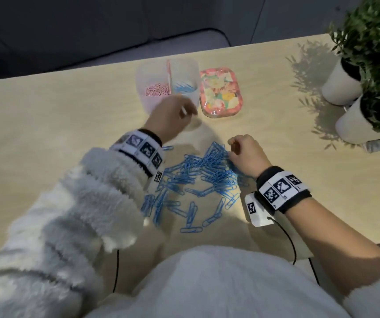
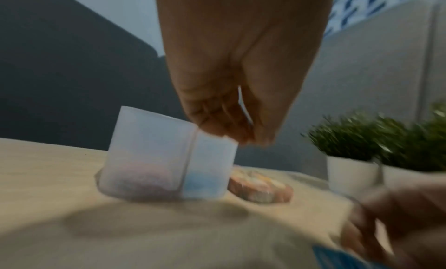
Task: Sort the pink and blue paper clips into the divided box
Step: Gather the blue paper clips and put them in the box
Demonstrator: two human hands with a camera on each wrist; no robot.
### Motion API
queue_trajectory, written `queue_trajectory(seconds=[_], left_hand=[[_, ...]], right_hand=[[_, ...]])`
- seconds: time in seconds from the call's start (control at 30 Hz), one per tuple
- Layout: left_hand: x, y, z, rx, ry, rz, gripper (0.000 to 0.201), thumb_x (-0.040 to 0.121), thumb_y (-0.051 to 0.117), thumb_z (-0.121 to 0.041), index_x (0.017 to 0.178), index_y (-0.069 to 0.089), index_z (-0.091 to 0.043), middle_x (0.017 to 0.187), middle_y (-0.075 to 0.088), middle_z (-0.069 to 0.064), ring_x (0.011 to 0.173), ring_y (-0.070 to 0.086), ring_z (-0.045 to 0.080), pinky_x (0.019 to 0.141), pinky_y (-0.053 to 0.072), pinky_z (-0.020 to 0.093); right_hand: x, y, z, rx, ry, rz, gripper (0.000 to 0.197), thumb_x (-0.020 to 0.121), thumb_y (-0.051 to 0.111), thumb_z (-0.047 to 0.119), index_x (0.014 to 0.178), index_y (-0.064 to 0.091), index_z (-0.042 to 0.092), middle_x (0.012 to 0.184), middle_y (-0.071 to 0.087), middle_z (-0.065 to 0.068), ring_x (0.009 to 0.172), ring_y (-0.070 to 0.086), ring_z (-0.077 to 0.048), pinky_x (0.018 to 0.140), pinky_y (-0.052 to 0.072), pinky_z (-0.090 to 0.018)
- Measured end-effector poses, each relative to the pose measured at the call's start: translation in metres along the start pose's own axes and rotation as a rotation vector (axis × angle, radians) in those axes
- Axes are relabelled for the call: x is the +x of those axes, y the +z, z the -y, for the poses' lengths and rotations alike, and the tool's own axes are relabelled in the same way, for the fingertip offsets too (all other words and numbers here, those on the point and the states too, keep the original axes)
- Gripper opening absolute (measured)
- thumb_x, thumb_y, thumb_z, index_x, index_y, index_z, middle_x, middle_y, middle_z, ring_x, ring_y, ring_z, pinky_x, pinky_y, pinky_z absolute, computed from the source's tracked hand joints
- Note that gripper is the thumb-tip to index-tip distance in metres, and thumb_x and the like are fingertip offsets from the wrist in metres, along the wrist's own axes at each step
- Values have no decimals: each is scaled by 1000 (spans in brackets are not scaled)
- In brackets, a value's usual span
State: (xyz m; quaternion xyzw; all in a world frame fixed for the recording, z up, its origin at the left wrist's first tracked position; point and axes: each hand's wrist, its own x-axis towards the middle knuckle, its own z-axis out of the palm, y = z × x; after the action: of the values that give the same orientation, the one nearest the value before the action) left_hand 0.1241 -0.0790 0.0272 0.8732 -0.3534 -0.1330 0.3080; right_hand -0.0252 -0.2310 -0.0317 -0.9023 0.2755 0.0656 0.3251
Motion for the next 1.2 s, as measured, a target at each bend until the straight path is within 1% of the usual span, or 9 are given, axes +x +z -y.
queue_trajectory(seconds=[0.13, 0.33, 0.4, 0.47, 0.6, 0.9, 1.0, 1.1, 1.2], left_hand=[[-41, 27, 15, 209, -55, 323, 33, 85, 62, -29, 113, 61, -11, 108, 58, 6, 99, 57, 22, 84, 44, 29], [-80, 45, 29, 230, -116, 267, 60, 74, 68, -50, 118, 53, -11, 111, 50, 10, 103, 49, 26, 93, 42, 38], [-86, 50, 28, 246, -141, 244, 64, 72, 69, -51, 119, 51, -11, 113, 49, 10, 105, 46, 26, 92, 41, 37], [-86, 53, 24, 250, -132, 242, 60, 73, 71, -46, 118, 51, -12, 113, 50, 10, 106, 47, 27, 91, 42, 38], [-79, 52, 15, 254, -103, 281, 40, 81, 68, -23, 116, 55, -9, 112, 55, 13, 103, 53, 30, 88, 40, 36], [-81, 40, 22, 202, -133, 260, 23, 86, 57, -4, 108, 62, -4, 109, 64, 15, 104, 57, 31, 88, 42, 35], [-82, 35, 23, 160, -169, 245, 22, 86, 58, -6, 107, 63, -5, 108, 65, 13, 102, 58, 30, 87, 43, 34], [-82, 26, 25, 85, -211, 199, 20, 83, 63, -8, 102, 65, -6, 102, 67, 11, 94, 60, 26, 81, 43, 28], [-80, 17, 26, 45, -227, 181, 19, 81, 66, -10, 99, 66, -7, 89, 63, 5, 80, 57, 19, 72, 40, 22]], right_hand=[[-5, 17, 22, -45, -158, 71, 23, 86, 52, 11, 106, 61, 5, 106, 56, -19, 97, 55, -33, 84, 42, -35], [0, 0, 26, -9, -175, 54, 23, 88, 56, 23, 90, 67, 3, 89, 64, -16, 85, 58, -30, 75, 41, -32], [-1, 1, 26, -71, -174, 109, 37, 79, 66, 43, 66, 54, 10, 73, 51, -12, 73, 49, -27, 64, 37, -34], [-8, 11, 31, -189, -196, 177, 47, 69, 70, 55, 70, 49, 13, 83, 45, -7, 81, 43, -24, 67, 38, -33], [-20, 29, 40, -256, -257, 136, 39, 80, 67, 25, 112, 57, 7, 113, 47, -12, 108, 44, -29, 89, 45, -42], [-12, 23, 44, -399, -328, 97, 23, 87, 49, 2, 102, 65, -2, 110, 61, -19, 102, 56, -35, 83, 44, -37], [-4, 0, 47, -96, -225, 2, 18, 81, 58, 4, 92, 71, 2, 95, 71, -14, 91, 64, -27, 76, 44, -28], [15, -33, 62, 182, -145, 36, 20, 76, 64, -2, 59, 63, 7, 51, 60, 13, 49, 53, 6, 56, 39, -14], [50, -59, 89, 279, -107, 22, 26, 71, 70, -3, 54, 54, 10, 27, 41, 14, 32, 38, 1, 43, 31, -9]])
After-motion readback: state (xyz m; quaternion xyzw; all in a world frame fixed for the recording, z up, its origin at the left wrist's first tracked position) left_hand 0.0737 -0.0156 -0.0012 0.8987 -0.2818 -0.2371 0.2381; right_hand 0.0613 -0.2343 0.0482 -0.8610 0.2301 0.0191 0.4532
